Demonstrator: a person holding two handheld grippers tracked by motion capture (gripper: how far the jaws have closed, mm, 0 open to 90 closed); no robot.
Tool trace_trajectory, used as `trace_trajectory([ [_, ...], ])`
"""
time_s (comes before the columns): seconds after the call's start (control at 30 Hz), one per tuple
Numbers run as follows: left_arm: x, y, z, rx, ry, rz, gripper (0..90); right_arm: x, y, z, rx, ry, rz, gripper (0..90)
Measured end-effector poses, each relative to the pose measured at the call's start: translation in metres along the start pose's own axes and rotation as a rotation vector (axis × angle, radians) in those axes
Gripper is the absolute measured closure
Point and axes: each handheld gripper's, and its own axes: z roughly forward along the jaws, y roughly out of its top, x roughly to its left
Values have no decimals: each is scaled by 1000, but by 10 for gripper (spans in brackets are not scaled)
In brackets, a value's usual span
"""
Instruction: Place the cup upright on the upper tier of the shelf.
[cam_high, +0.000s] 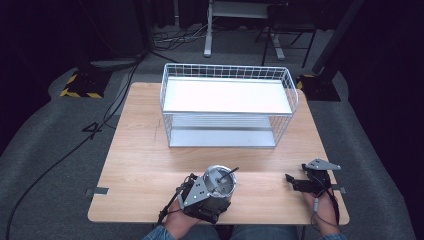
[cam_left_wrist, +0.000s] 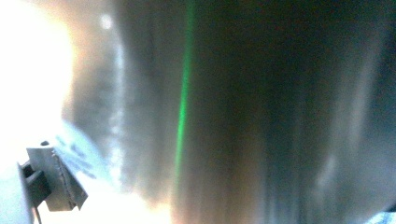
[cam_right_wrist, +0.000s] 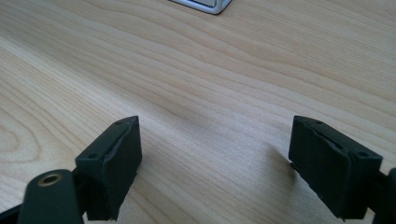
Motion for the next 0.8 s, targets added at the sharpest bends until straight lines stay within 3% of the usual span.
trace_trajectory([
  [0.27, 6, 8, -8, 29, 24, -24, 31, 0, 0, 0, 0, 3, -1, 179],
  [0.8, 15, 39, -28, 25, 51, 2, 31, -1, 0, 0, 0, 25, 0, 204],
])
